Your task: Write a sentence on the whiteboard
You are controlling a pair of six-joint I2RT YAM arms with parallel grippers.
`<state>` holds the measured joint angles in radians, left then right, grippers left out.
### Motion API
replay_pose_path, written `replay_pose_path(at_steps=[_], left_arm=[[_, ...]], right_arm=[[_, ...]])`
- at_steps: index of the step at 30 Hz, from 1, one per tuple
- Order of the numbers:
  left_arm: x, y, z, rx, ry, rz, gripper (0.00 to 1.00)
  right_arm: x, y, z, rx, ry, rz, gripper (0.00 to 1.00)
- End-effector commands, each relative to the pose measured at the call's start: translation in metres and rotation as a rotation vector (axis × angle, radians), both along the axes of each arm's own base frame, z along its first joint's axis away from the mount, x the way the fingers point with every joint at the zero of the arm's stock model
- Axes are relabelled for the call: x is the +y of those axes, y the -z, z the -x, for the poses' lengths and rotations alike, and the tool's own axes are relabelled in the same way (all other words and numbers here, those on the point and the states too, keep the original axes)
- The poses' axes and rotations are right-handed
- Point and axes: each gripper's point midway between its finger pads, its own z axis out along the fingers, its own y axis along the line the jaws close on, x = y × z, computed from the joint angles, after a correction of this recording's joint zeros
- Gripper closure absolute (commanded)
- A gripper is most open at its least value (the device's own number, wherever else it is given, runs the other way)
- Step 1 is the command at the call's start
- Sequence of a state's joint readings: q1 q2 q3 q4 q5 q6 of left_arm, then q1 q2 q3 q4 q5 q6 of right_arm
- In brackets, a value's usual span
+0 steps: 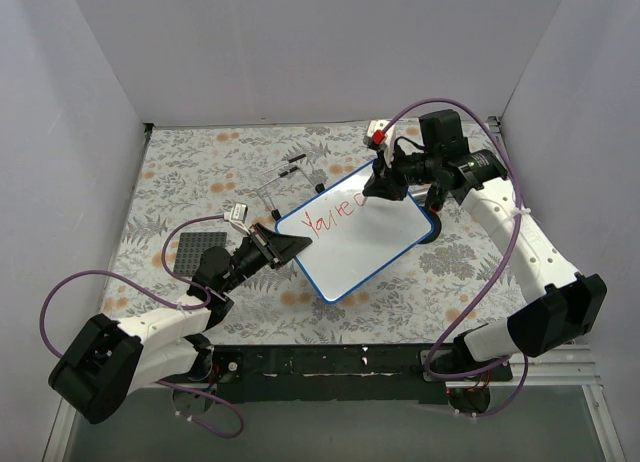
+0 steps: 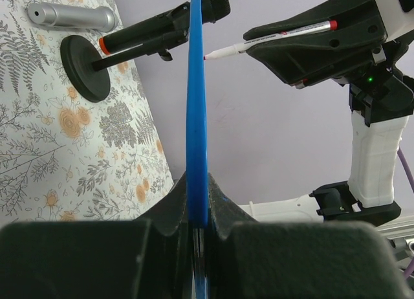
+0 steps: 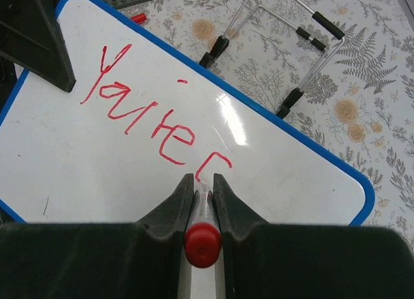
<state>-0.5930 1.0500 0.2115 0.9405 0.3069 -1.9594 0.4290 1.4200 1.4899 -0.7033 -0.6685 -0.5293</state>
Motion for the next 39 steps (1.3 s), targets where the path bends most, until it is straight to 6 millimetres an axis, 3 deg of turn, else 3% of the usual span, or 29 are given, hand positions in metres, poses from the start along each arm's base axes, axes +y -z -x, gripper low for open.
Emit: replay_pose_path(at_steps=[1, 12, 25, 29, 34, 39], left_arm=[[0.005, -0.054, 0.009, -0.153, 0.007, 0.120, 1.00], [0.002, -0.052, 0.010, -0.152, 0.025, 0.116, 1.00], [0.009, -0.052, 0.007, -0.147, -0.019, 0.122, 1.00], [0.008, -0.051, 0.008, -0.144, -0.012, 0.122, 1.00], [0.007, -0.049, 0.009, -0.140, -0.008, 0.117, 1.00], [0.007, -0.049, 0.009, -0.142, -0.003, 0.117, 1.00]], right_arm=[[0.000, -0.022, -0.012, -0.086, 0.029, -0.009, 0.99], [0.007, -0.033, -0.030, -0.099, 0.037, -0.022, 0.99], [-0.007, -0.008, -0.003, -0.055, 0.034, 0.015, 0.99], [-0.013, -0.013, -0.009, -0.072, 0.060, 0.015, 0.99], [-0.008, -0.044, -0.016, -0.110, 0.040, -0.044, 0.99], [-0.003, -0.044, -0.025, -0.103, 0.037, -0.049, 0.99]])
